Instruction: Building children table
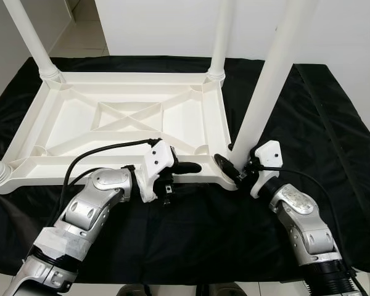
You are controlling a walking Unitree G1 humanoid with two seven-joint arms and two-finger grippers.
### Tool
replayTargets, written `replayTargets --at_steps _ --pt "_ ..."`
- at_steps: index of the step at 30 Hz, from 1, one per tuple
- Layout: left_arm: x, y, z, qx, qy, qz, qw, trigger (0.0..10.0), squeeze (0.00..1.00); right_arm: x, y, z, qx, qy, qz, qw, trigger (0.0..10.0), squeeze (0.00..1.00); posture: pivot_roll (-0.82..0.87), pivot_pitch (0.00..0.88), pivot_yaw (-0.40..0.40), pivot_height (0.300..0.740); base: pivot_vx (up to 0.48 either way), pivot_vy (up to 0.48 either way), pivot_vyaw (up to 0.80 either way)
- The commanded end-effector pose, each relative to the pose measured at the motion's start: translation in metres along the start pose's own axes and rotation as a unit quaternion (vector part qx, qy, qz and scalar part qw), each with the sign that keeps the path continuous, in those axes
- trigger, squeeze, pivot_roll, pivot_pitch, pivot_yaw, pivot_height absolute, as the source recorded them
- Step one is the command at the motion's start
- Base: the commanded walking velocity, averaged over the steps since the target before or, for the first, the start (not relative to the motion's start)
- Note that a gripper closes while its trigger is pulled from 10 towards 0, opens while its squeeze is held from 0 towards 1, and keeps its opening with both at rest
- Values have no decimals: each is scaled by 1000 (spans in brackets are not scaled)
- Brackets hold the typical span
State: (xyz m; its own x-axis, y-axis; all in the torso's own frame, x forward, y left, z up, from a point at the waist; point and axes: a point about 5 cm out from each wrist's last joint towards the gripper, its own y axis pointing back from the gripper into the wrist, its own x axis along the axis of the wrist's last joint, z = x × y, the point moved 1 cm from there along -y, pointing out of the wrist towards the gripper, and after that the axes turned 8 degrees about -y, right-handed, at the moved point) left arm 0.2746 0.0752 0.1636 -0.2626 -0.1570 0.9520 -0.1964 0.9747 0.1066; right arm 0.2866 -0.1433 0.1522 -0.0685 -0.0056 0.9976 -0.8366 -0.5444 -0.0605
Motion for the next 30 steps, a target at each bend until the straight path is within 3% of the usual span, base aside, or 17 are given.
replayTargets --at_steps 1,8,11,20,22,23,24,30 --pt "0 -1 6 -40 2 4 999 10000 0 -10 4 2 -22 2 -23 999 10000 0 -44 124 33 740 0 0 0" --pt "-4 -5 7 -28 9 8 1000 10000 0 -11 11 1 -85 3 -15 996 10000 0 -47 100 29 740 0 0 0" --pt "-4 -11 8 -18 9 18 1000 10000 0 -7 15 -4 -149 -9 12 989 10000 0 -52 77 16 740 0 0 0" --pt "-3 -17 4 -2 9 25 1000 10000 0 -3 15 -21 -199 -21 31 979 10000 0 -59 54 1 740 0 0 0" --pt "-5 -18 5 3 13 23 1000 10000 0 0 16 -28 -257 -40 48 964 10000 0 -57 43 -9 740 0 0 0" --pt "-5 -18 5 3 13 23 1000 10000 0 0 16 -28 -257 -40 48 964 10000 0 -57 43 -9 740 0 0 0" --pt "-8 -17 3 14 21 19 1000 10000 0 0 19 -28 -310 -50 56 948 10000 0 -53 35 -13 740 0 0 0" --pt "-10 -16 0 40 28 23 999 10000 0 -1 20 -28 -358 -64 58 930 10000 0 -46 19 -15 740 0 0 0"
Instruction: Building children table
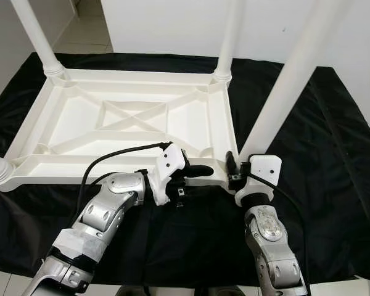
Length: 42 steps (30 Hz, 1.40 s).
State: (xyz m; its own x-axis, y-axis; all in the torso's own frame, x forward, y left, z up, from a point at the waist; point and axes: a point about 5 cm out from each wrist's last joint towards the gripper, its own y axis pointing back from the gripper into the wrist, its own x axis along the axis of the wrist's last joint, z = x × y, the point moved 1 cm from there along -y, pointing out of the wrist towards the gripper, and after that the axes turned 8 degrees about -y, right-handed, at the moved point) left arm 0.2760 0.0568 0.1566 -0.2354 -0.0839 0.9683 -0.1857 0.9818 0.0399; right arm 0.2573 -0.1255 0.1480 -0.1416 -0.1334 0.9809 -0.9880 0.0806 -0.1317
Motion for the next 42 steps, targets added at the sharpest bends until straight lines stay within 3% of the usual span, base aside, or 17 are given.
replayTargets --at_steps 1,8,9,18,19,21,26,29,34,38,39,40,42 --pt "-5 2 -5 49 -2 -9 999 10000 0 2 1 3 -39 -10 3 999 10000 0 -44 15 -15 740 0 0 0" --pt "-4 -1 -3 66 -29 -9 997 10000 0 1 1 1 -29 -5 2 1000 10000 43 -39 6 -17 740 0 0 0" --pt "-5 -2 -3 71 -27 -11 997 10000 0 1 2 2 -22 -10 1 1000 10000 1000 -38 4 -16 740 0 0 0" --pt "-5 -1 -2 85 -22 -10 996 10000 0 2 3 19 31 -4 4 999 10000 1000 -33 3 -12 740 0 0 0" --pt "-7 -1 -1 76 -8 -16 997 10000 0 2 3 22 47 -1 0 999 10000 39 -33 5 -11 740 0 0 0" --pt "-10 0 0 66 7 -23 998 10000 0 1 4 25 68 3 -4 998 10000 0 -34 4 -11 740 0 0 0" --pt "-12 2 4 47 1 -37 998 10000 0 -1 5 34 134 26 -17 991 10000 0 -36 1 -8 740 0 0 0" --pt "-13 1 4 47 -19 -41 998 10000 0 -5 0 37 214 50 -39 975 10000 0 -39 0 2 740 0 0 0" --pt "-14 0 4 45 -20 -42 998 10000 0 -8 -3 37 230 55 -47 970 10000 0 -39 0 2 740 0 0 0" --pt "-15 0 5 41 -16 -42 998 10000 0 -14 -10 35 271 66 -64 958 10000 0 -29 0 5 740 0 0 0" --pt "-15 0 5 40 -14 -44 998 10000 0 -16 -12 33 283 69 -67 954 1765 0 -29 0 5 740 0 0 0" --pt "-14 -1 5 38 -17 -39 998 10000 0 -18 -17 31 295 70 -72 950 235 0 -26 0 10 740 0 0 0" --pt "-13 -1 5 36 -19 -36 999 10000 0 -20 -21 30 301 70 -74 948 235 0 -23 0 9 740 0 0 0"
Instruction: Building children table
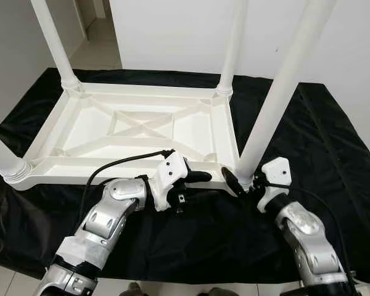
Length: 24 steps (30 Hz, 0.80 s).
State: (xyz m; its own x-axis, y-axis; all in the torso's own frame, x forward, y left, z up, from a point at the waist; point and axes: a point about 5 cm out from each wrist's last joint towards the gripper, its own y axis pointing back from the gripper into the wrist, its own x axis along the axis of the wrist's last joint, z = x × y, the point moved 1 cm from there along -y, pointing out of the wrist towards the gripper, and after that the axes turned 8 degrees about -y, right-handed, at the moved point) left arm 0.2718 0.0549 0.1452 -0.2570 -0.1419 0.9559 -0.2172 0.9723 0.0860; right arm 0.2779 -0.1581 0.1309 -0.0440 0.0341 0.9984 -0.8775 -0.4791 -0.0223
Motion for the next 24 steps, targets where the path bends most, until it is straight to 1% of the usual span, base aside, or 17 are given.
replayTargets --at_steps 1,2,4,7,8,13,14,15,16,18,19,20,21,22,23,24 --pt "-3 1 -2 27 -1 -10 1000 10000 0 -4 -3 -3 20 -3 -7 1000 235 0 -23 0 9 740 0 0 0" --pt "-3 0 -4 30 6 -9 999 10000 0 -6 -7 -2 24 -4 -9 1000 0 0 -22 0 5 740 0 0 0" --pt "-5 -1 -6 37 9 -9 999 10000 0 -7 -11 -1 29 -10 -9 1000 0 0 -24 0 1 740 0 0 0" --pt "-5 0 -6 36 7 -7 999 10000 0 -7 -12 -2 29 -11 -8 999 0 0 -26 0 -1 740 0 0 0" --pt "-6 0 -6 40 11 -8 999 10000 0 -7 -10 -4 29 -21 -2 999 0 0 -28 0 -4 740 0 0 0" --pt "-7 -2 -8 50 8 -11 999 10000 0 -6 -9 -4 27 -21 1 999 0 0 -30 0 -4 740 0 0 0" --pt "-8 -4 -8 49 22 -9 999 10000 0 -4 -9 -3 1 -27 13 1000 10000 0 -37 12 -9 740 0 0 0" --pt "-8 -5 -8 53 16 -11 998 10000 0 -1 -9 -3 -13 -35 21 999 10000 0 -36 13 -9 740 0 0 0" --pt "-8 -5 -8 53 16 -11 998 10000 0 -1 -9 -3 -13 -35 21 999 10000 0 -36 13 -9 740 0 0 0" --pt "-9 -5 -11 71 1 -19 997 10000 0 4 -9 -2 -39 -38 38 998 10000 0 -35 18 -8 740 0 0 0" --pt "-9 -5 -11 71 1 -19 997 10000 0 4 -9 -2 -39 -38 38 998 10000 0 -35 18 -8 740 0 0 0" --pt "-9 -5 -13 79 -4 -27 996 10000 0 5 -9 0 -67 -35 41 996 10000 0 -32 17 -10 740 0 0 0" --pt "-9 -5 -13 79 -4 -27 996 10000 0 5 -9 0 -67 -35 41 996 10000 0 -32 17 -10 740 0 0 0" --pt "-10 -5 -15 86 -6 -33 996 10000 0 5 -8 3 -90 -40 45 994 10000 0 -32 19 -10 740 0 0 0" --pt "-10 -5 -15 86 -6 -33 996 10000 0 5 -8 3 -90 -40 45 994 10000 0 -32 19 -10 740 0 0 0" --pt "-10 -4 -19 93 -5 -34 995 10000 0 4 -7 3 -122 -44 45 991 10000 0 -35 21 -7 740 0 0 0"
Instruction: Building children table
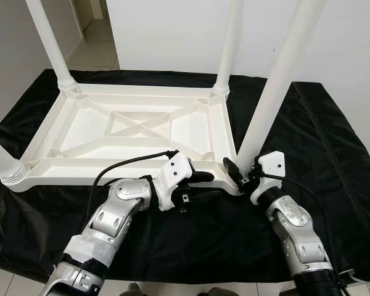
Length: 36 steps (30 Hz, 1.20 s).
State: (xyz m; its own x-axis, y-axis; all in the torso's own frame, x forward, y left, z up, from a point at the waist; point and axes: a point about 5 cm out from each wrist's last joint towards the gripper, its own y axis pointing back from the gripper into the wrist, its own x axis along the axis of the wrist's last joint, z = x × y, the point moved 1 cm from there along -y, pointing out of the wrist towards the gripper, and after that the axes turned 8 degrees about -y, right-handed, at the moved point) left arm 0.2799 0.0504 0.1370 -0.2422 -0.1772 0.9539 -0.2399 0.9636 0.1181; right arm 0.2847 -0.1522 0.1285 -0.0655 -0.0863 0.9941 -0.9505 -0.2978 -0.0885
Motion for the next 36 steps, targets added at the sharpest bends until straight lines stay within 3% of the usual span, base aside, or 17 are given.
replayTargets --at_steps 1,6,9,12,14,19,24,25,34,35,36 --pt "0 3 -17 94 -7 -17 995 10000 0 5 2 4 -48 0 12 999 10000 0 -37 18 -9 740 0 0 0" --pt "2 3 -23 110 -14 -14 994 10000 0 4 6 0 -88 -7 15 996 10000 0 -45 19 -1 740 0 0 0" --pt "3 2 -26 113 -7 -10 994 10000 0 3 15 -8 -176 -26 26 984 10000 0 -43 14 -4 740 0 0 0" --pt "3 1 -26 111 -6 -10 994 10000 0 3 16 -10 -190 -30 26 981 10000 0 -43 14 -4 740 0 0 0" --pt "4 2 -27 122 -14 -5 992 10000 0 2 16 -16 -229 -40 28 972 10000 0 -35 20 -8 740 0 0 0" --pt "4 4 -28 129 -20 -3 991 10000 0 4 12 -22 -240 -48 33 969 10000 0 -41 20 -4 740 0 0 0" --pt "3 6 -29 121 -27 -2 992 10000 0 5 15 -18 -236 -34 33 971 10000 0 -43 20 -5 740 0 0 0" --pt "2 6 -29 118 -35 -3 992 10000 0 5 17 -15 -232 -39 33 971 10000 1000 -43 21 -4 740 0 0 0" --pt "6 8 -25 101 -41 24 994 10000 0 13 28 2 -153 -23 46 987 10000 1000 -40 20 -2 740 0 0 0" --pt "7 8 -25 97 -40 25 994 10000 0 11 29 5 -125 -22 32 991 10000 816 -36 16 -1 740 0 0 0" --pt "7 9 -24 94 -38 28 995 10000 0 9 31 6 -83 -1 19 996 10000 0 -36 16 -1 740 0 0 0"
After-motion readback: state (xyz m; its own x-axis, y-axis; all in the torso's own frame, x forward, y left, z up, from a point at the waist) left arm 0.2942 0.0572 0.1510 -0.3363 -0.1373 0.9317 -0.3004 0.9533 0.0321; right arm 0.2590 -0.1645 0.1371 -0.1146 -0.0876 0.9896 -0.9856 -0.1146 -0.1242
